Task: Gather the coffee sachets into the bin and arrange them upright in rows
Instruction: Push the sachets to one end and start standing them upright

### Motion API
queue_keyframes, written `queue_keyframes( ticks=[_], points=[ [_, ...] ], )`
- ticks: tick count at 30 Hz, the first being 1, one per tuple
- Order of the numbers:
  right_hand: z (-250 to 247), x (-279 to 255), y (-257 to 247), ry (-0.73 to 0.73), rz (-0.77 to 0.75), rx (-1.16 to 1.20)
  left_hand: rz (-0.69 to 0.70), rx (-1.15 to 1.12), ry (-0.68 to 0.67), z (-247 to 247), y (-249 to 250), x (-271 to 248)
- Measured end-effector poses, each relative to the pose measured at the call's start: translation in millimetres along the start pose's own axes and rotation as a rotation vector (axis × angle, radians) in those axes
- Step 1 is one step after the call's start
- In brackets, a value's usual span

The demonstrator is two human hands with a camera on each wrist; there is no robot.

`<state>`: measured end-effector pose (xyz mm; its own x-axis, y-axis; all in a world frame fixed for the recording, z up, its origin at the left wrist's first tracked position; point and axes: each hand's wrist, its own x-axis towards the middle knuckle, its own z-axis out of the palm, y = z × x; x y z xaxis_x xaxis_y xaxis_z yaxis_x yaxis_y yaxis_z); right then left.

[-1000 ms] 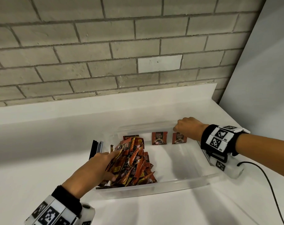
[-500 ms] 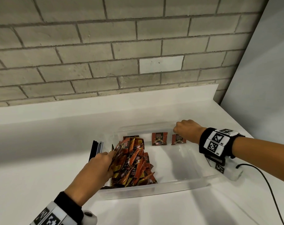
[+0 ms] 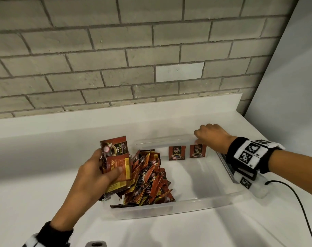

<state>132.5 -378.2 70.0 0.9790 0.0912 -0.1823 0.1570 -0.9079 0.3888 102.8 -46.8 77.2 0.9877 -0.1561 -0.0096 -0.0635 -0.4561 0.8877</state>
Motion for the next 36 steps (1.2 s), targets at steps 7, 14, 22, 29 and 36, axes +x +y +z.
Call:
queue_keyframes(
  ticks=[7, 14, 22, 29, 36],
  points=[
    [-30.3, -61.7, -33.0, 0.029, -0.093, 1.378, -0.038, -0.598, -0.130, 34.0, 19.4, -14.5],
    [-45.8, -74.5, -107.3, -0.127, -0.119, 2.065, 0.066, -0.625, -0.148, 84.3, 29.4, -16.7],
    [-15.4, -71.1, -110.2, -0.099, 0.033, 2.235, 0.120, -0.128, -0.270, 97.0, 23.0, -26.8],
    [-4.2, -73.3, -117.0, -0.047, 0.145, 2.430, 0.098, 0.020, -0.298, 102.6, 25.6, -29.8],
    [-3.6, -73.0, -110.2, -0.012, 0.145, 2.518, 0.044, -0.004, -0.263, 100.5, 21.2, -23.3]
  ],
)
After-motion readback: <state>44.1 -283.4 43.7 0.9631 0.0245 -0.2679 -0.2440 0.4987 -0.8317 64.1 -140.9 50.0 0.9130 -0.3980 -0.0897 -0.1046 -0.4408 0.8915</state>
